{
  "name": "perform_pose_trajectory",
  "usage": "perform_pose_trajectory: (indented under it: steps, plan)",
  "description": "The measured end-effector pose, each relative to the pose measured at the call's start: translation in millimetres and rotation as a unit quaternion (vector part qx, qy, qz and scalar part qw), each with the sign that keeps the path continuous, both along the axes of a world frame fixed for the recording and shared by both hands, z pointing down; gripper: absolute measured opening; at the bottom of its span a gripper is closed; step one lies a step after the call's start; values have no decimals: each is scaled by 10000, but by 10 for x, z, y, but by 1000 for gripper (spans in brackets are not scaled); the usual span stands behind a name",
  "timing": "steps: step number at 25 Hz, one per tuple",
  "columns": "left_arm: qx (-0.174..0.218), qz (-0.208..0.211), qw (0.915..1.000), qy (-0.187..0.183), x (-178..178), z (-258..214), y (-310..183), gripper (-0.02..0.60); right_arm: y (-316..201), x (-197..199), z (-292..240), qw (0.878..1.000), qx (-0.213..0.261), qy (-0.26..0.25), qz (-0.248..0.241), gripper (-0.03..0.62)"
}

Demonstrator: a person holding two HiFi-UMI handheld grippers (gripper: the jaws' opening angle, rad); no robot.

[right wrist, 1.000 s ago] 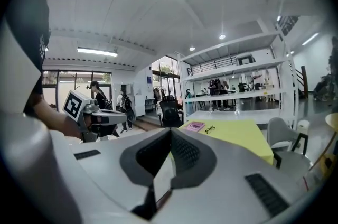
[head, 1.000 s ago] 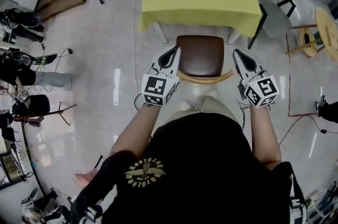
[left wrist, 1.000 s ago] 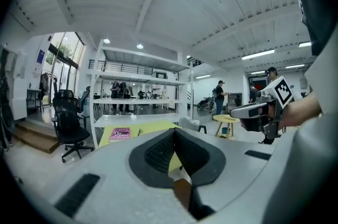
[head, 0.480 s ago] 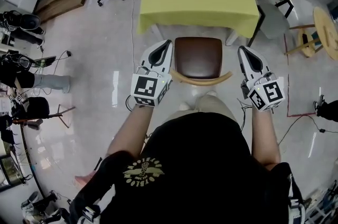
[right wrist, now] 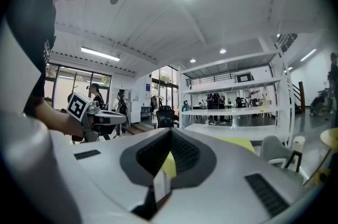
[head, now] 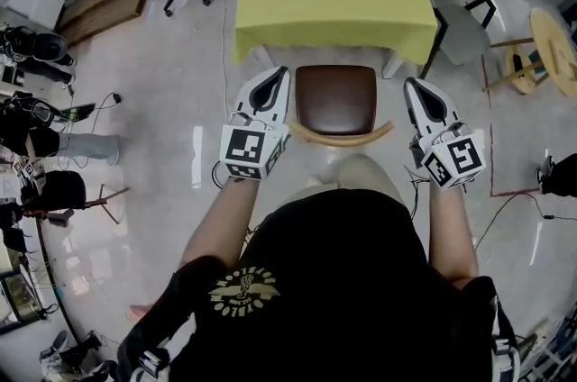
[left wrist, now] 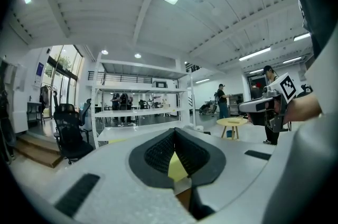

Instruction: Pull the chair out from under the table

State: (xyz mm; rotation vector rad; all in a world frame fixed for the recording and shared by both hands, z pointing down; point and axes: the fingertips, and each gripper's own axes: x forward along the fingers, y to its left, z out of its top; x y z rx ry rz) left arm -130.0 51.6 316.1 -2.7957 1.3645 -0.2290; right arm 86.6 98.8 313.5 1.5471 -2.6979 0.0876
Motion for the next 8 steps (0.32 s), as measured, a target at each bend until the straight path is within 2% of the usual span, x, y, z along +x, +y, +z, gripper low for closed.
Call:
perform_pose_trajectory:
  steps: [8]
  plan:
    - [-37,58,10000,-3,59,52,95,9,92,30,29,10000,-55,-14,43,11]
